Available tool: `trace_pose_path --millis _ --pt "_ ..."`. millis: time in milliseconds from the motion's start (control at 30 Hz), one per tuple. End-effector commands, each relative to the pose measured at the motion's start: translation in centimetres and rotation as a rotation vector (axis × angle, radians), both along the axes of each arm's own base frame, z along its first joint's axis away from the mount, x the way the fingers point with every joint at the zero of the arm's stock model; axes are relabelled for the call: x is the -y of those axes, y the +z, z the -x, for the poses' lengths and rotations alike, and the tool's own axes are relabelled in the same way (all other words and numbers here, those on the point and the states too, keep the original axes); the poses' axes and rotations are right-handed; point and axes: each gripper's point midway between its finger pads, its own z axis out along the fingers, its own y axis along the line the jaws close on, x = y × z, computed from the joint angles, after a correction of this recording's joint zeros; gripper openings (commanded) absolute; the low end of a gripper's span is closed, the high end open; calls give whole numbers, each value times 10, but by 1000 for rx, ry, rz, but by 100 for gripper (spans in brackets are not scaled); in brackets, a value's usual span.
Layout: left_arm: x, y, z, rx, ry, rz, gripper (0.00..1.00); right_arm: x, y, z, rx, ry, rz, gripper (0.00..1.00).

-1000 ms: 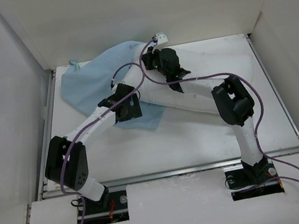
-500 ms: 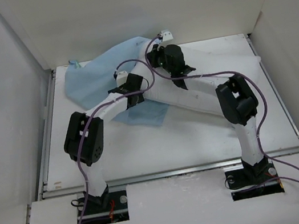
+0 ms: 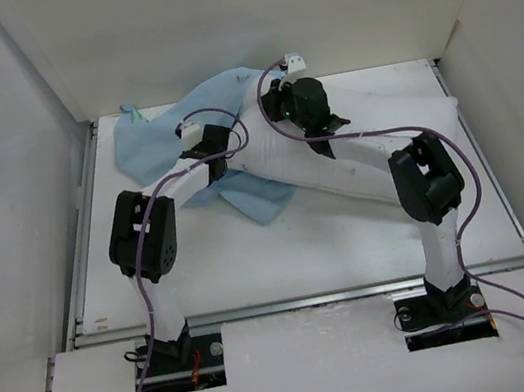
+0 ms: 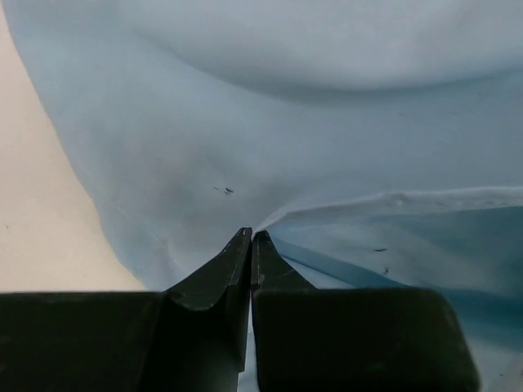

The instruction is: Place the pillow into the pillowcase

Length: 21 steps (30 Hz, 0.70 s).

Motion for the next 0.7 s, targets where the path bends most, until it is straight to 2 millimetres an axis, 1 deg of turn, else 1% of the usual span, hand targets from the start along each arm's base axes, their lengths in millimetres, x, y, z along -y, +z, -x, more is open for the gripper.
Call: trace_pose_path --millis 0,33,67,100,133,200,233,267,300,333,367,400,433,467,500,533,567,600,633,667 --pt "10 55 -12 138 -37 54 0 6 58 13 127 24 -36 0" --pt "16 63 -11 143 -69 84 0 7 53 13 131 24 -11 0" --pt "26 94 -3 194 -117 113 0 7 44 15 134 2 32 0" --pt "30 104 2 207 -130 121 0 5 38 17 129 -5 49 0" --pt "35 115 5 231 -144 132 0 3 38 18 128 -23 49 0" --pt "45 130 20 231 -194 144 0 1 34 18 140 -79 61 0" --pt "51 151 29 265 -220 172 0 2 37 19 146 -153 54 0" --pt "65 161 38 276 -263 191 0 1 33 16 145 -184 53 0" --pt "76 162 48 268 -311 225 0 4 37 12 155 -215 44 0" --pt "82 168 54 281 -344 236 0 2 40 11 160 -237 38 0" --pt "88 176 66 299 -366 257 0 2 50 7 176 -256 23 0" --pt "95 178 72 298 -395 275 0 2 47 4 146 -277 -20 0" --pt "101 183 78 306 -417 289 0 2 53 3 139 -286 -49 0" --pt "106 179 85 289 -436 286 0 4 68 1 151 -308 -96 0" --pt "119 172 97 260 -482 290 0 4 65 -1 128 -321 -116 0" --pt "129 175 104 259 -510 322 0 -2 72 1 107 -328 -185 0" --pt "137 168 113 231 -543 327 0 8 70 -4 88 -405 -216 0" --pt "155 172 127 227 -604 347 0 10 87 -9 95 -434 -257 0" --pt "161 168 137 206 -617 355 0 7 76 -10 54 -460 -257 0" --pt "169 167 148 197 -653 366 0 11 78 -13 46 -497 -266 0"
